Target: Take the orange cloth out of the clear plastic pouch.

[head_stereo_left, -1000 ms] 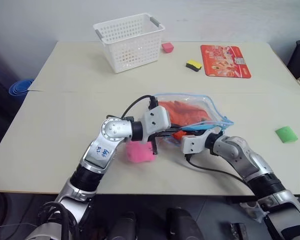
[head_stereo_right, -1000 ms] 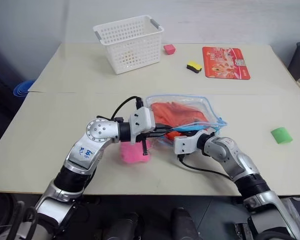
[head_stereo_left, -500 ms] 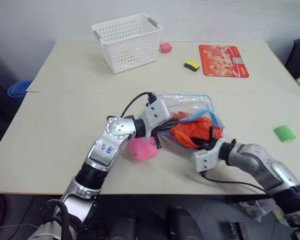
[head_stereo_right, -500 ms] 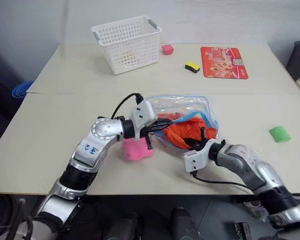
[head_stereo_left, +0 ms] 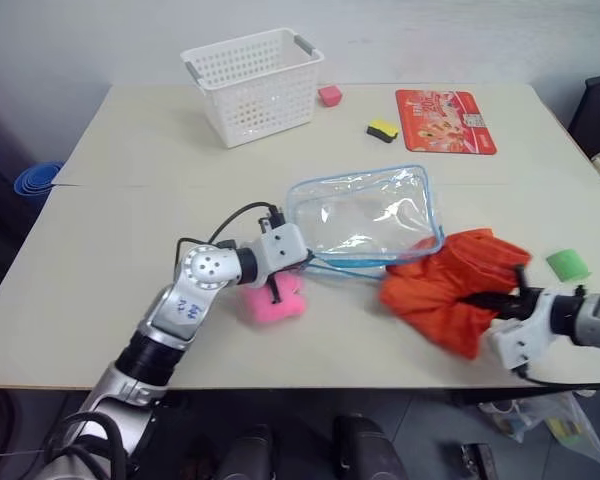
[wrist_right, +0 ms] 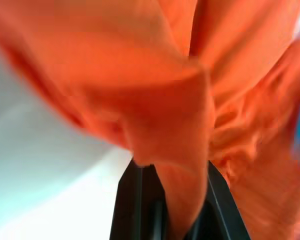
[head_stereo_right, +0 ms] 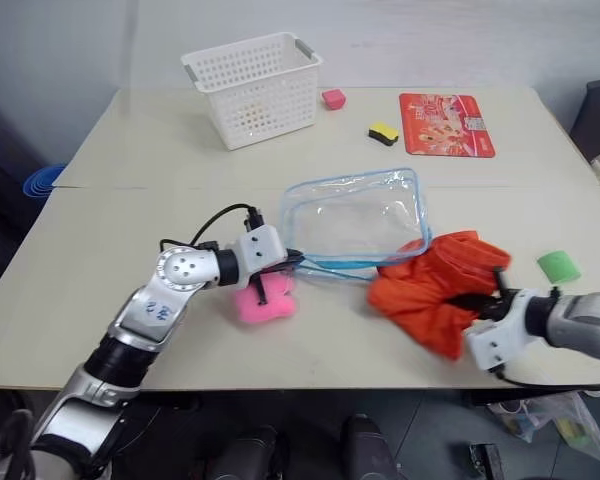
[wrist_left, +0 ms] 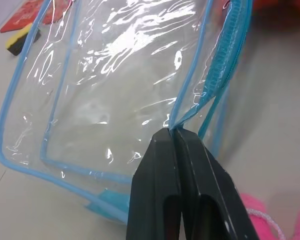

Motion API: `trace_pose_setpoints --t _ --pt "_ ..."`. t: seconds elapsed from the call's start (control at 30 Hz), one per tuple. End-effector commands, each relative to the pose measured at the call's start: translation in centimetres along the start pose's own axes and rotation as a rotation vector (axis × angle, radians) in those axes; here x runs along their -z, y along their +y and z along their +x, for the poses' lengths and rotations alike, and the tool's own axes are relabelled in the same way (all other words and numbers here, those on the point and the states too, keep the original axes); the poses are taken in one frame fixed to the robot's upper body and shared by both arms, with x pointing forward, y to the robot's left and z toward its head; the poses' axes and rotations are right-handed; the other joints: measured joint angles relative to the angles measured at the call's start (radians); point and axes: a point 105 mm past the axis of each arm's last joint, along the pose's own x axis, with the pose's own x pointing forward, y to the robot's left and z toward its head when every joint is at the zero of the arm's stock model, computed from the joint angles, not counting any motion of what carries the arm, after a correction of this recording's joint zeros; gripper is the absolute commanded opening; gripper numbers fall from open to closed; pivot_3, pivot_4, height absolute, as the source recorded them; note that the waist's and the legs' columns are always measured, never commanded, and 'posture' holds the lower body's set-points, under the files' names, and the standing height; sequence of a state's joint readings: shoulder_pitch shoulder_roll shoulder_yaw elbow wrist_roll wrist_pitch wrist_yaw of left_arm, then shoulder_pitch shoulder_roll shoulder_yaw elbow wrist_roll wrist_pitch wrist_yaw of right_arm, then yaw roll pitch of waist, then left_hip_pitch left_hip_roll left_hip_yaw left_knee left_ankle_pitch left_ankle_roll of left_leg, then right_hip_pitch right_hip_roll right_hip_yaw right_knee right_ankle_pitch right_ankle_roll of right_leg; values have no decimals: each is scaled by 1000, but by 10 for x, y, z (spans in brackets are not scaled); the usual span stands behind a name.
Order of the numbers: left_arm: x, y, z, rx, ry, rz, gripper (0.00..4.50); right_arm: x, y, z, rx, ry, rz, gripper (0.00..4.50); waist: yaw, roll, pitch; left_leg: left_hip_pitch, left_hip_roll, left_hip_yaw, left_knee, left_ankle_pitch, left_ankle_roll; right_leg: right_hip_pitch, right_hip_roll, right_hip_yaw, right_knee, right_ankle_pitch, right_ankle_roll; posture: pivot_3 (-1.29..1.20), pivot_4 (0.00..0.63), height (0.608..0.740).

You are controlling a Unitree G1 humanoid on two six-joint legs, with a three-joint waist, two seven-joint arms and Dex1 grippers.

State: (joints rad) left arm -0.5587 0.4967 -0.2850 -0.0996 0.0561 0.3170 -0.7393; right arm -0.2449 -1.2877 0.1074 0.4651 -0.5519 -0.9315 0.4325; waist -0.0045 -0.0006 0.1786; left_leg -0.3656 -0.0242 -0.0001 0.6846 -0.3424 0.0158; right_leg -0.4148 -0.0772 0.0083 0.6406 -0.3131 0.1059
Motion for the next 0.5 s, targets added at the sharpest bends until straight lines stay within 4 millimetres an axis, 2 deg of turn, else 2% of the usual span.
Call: trace_pose_setpoints --t 0.03,0.13,0.2,0.3,0.4,0.47,0.5 --pt "-4 -1 -17 16 1 40 0 39 -1 -25 28 157 26 62 0 0 0 0 0 0 0 0 0 0 0 0 0 0 0 0 150 740" --pt "-5 -13 -24 81 -5 53 0 43 0 -23 68 167 87 62 -2 0 0 0 1 0 -1 0 0 0 0 0 -1 0 0 0 150 740" --pt "-5 -21 -27 112 4 61 0 40 -7 -13 161 147 213 62 -6 -1 0 0 1 0 -1 0 0 0 0 0 -1 0 0 0 150 740" --pt "-17 -35 -28 174 -51 39 0 21 -24 11 324 55 475 62 -17 -2 0 1 3 0 -1 0 0 3 1 0 -2 0 0 0 150 740" --pt "-25 -39 -24 194 -85 25 0 1 -27 31 338 2 572 62 -18 -1 0 2 2 -1 -1 0 0 3 1 0 0 0 0 0 150 740" --pt "-26 -41 -23 209 -88 24 0 -3 -27 39 332 15 622 62 -19 -1 0 3 2 -1 -1 0 0 3 0 0 1 0 0 0 150 740" --pt "-25 -40 -23 212 -87 19 226 -2 -27 40 333 28 641 316 -19 -1 0 3 2 -1 -1 0 0 3 0 0 1 0 0 0 150 740"
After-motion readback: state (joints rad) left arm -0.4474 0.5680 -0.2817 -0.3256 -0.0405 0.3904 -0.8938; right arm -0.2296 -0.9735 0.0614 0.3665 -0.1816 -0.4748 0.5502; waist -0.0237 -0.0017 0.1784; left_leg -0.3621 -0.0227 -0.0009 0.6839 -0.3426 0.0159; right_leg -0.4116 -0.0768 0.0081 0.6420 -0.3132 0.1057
